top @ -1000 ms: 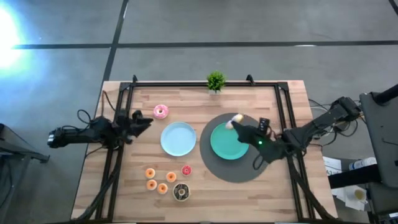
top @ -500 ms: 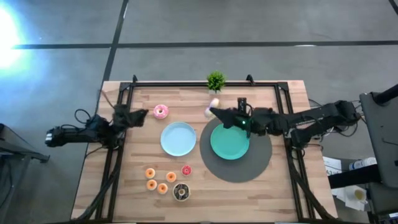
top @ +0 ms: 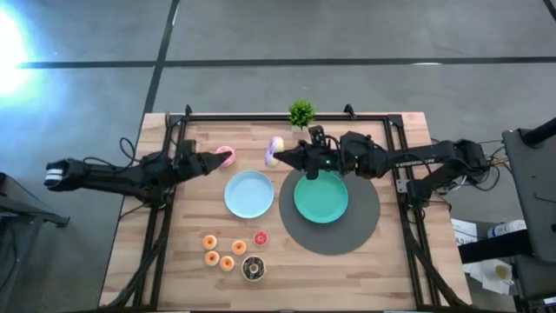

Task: Pick & Place donuts
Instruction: Put the large light purple donut on the light green plate

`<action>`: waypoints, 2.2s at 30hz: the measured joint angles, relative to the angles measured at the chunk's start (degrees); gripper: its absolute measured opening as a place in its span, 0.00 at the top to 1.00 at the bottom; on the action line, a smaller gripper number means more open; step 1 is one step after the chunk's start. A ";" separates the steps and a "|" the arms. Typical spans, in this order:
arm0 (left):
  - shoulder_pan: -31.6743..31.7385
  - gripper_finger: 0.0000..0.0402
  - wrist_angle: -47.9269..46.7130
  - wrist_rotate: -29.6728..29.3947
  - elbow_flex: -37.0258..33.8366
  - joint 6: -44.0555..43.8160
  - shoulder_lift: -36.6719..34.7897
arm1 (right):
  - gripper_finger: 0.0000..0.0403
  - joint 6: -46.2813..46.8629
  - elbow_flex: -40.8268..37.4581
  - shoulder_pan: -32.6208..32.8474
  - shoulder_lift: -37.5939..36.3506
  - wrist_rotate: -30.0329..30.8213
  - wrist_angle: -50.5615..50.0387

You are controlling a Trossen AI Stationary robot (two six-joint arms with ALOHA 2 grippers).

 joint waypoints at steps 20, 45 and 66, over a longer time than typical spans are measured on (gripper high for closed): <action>5.19 0.65 -1.79 23.13 23.04 5.56 23.63 | 0.94 -6.02 4.94 0.05 -0.13 -10.18 -2.73; 11.32 0.65 33.08 43.66 24.53 -8.73 38.64 | 0.94 -10.01 4.83 -0.94 -1.33 -16.07 -3.11; 11.03 0.65 34.11 51.58 27.85 -5.98 42.18 | 0.94 -10.25 4.83 -2.40 -1.38 -17.77 -3.05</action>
